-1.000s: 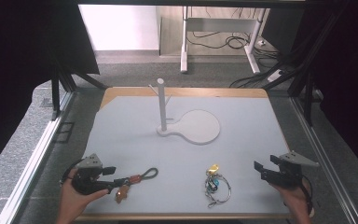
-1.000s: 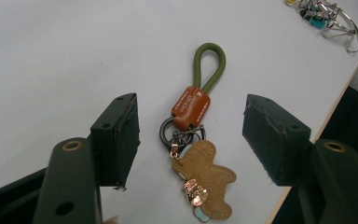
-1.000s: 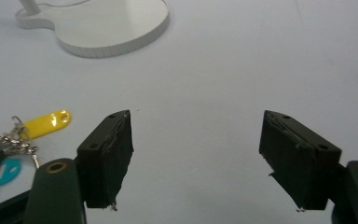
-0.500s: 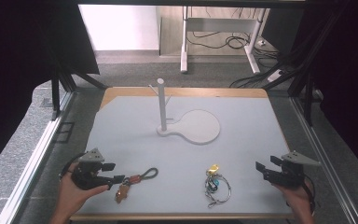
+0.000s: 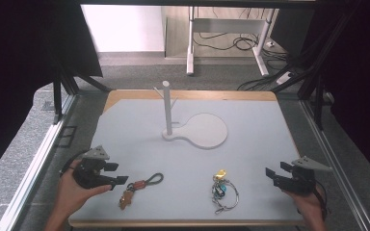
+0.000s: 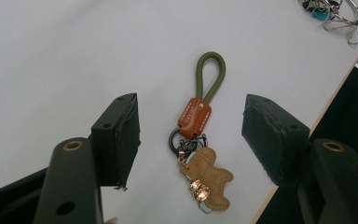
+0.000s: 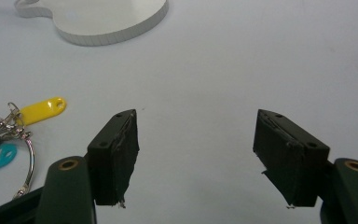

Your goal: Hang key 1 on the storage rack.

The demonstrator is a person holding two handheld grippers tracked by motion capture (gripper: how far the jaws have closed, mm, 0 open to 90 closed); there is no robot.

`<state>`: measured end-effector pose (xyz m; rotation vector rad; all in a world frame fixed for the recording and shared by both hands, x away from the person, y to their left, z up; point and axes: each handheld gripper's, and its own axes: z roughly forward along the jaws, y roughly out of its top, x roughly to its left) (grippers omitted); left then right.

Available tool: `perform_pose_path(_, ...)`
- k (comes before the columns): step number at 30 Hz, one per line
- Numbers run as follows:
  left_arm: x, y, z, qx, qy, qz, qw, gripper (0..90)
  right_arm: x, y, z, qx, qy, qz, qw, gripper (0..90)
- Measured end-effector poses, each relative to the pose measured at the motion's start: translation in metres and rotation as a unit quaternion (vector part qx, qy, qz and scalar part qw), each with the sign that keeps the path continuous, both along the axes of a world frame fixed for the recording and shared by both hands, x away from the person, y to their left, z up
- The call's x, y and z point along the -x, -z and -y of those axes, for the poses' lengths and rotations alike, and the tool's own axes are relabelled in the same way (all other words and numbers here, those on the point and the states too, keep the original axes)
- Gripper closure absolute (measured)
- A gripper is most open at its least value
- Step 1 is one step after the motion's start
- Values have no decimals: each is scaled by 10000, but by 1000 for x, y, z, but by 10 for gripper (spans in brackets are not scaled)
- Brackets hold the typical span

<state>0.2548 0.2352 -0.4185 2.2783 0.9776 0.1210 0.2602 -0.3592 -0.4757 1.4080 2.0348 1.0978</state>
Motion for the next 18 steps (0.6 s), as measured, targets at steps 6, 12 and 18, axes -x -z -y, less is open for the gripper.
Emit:
perform_pose_path(6, -5, -1, 9, -148, 189, -85, 9997, 374, 0, 1, 1, 22, 6, -54, 10000, 315)
perform_pose_path(12, -10, 1, 21, -253, 347, -215, 9988, 379, -1, 4, -1, 47, -9, -124, 9999, 315)
perform_pose_path(18, -15, 4, 30, -408, 419, -301, 9978, 398, -1, 6, -2, 88, -28, -204, 9997, 317)
